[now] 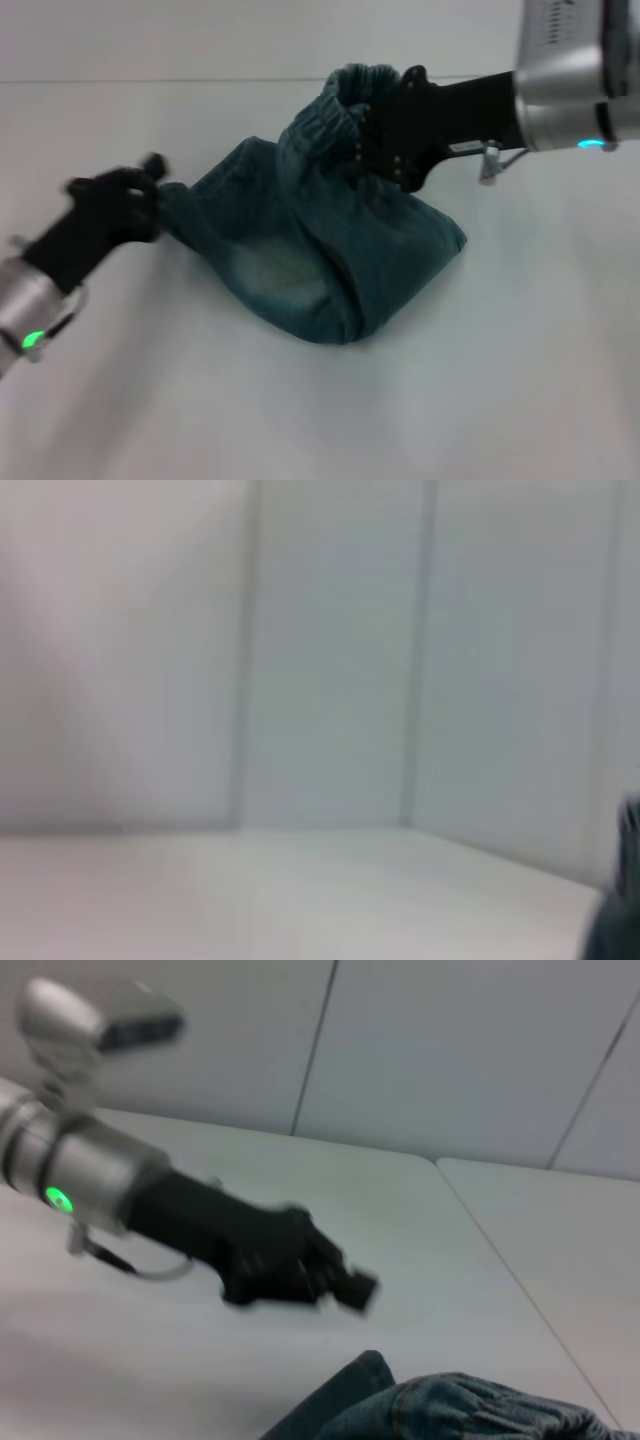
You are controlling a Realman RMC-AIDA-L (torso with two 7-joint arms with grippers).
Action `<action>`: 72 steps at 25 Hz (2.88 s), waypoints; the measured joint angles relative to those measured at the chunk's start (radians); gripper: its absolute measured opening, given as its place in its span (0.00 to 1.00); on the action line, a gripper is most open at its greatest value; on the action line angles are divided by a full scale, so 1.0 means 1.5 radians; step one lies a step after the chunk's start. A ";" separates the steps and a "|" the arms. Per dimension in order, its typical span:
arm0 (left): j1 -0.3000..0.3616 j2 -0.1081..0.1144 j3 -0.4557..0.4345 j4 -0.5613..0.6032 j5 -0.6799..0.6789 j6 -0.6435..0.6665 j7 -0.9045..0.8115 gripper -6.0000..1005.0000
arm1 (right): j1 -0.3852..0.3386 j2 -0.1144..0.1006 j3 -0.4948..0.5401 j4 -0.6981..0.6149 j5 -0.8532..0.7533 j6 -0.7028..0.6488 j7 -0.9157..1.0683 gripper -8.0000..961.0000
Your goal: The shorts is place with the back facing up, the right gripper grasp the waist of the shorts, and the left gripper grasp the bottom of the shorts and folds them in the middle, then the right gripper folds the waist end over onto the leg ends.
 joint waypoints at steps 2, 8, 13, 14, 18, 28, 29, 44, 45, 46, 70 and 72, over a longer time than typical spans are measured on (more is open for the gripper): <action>0.028 0.000 -0.037 0.019 0.007 0.037 0.003 0.02 | 0.020 0.000 -0.011 0.030 -0.001 0.025 0.000 0.13; 0.074 -0.001 -0.115 0.039 0.052 0.116 -0.006 0.02 | 0.079 0.000 -0.038 0.116 -0.001 0.085 -0.005 0.14; 0.089 -0.002 -0.154 0.041 0.088 0.147 -0.028 0.02 | 0.130 0.002 -0.084 0.195 -0.012 0.171 0.004 0.15; 0.090 -0.002 -0.160 0.041 0.096 0.152 -0.033 0.02 | 0.143 0.003 -0.092 0.215 -0.013 0.186 0.003 0.15; 0.094 -0.001 -0.177 0.040 0.113 0.160 -0.042 0.02 | 0.178 0.006 -0.124 0.271 -0.013 0.241 -0.008 0.15; 0.096 -0.001 -0.184 0.038 0.126 0.163 -0.045 0.02 | 0.161 0.004 -0.144 0.244 0.029 0.260 -0.038 0.49; 0.096 0.000 -0.184 0.040 0.126 0.163 -0.045 0.02 | 0.153 0.004 -0.144 0.233 0.033 0.260 -0.038 0.52; 0.093 0.015 -0.271 0.158 0.371 0.254 -0.233 0.30 | -0.144 -0.003 -0.016 0.128 0.248 0.098 -0.131 0.96; 0.090 0.017 -0.275 0.172 0.396 0.259 -0.256 0.35 | -0.162 -0.002 -0.011 0.135 0.257 0.082 -0.146 0.96; 0.085 0.018 -0.277 0.188 0.425 0.266 -0.281 0.40 | -0.194 -0.002 -0.006 0.152 0.278 0.058 -0.181 0.96; 0.045 0.046 -0.346 0.225 0.653 0.369 -0.352 0.90 | -0.263 -0.001 0.115 0.365 0.315 -0.085 -0.459 0.96; 0.045 0.046 -0.350 0.226 0.661 0.376 -0.352 0.90 | -0.263 0.000 0.116 0.368 0.315 -0.087 -0.463 0.96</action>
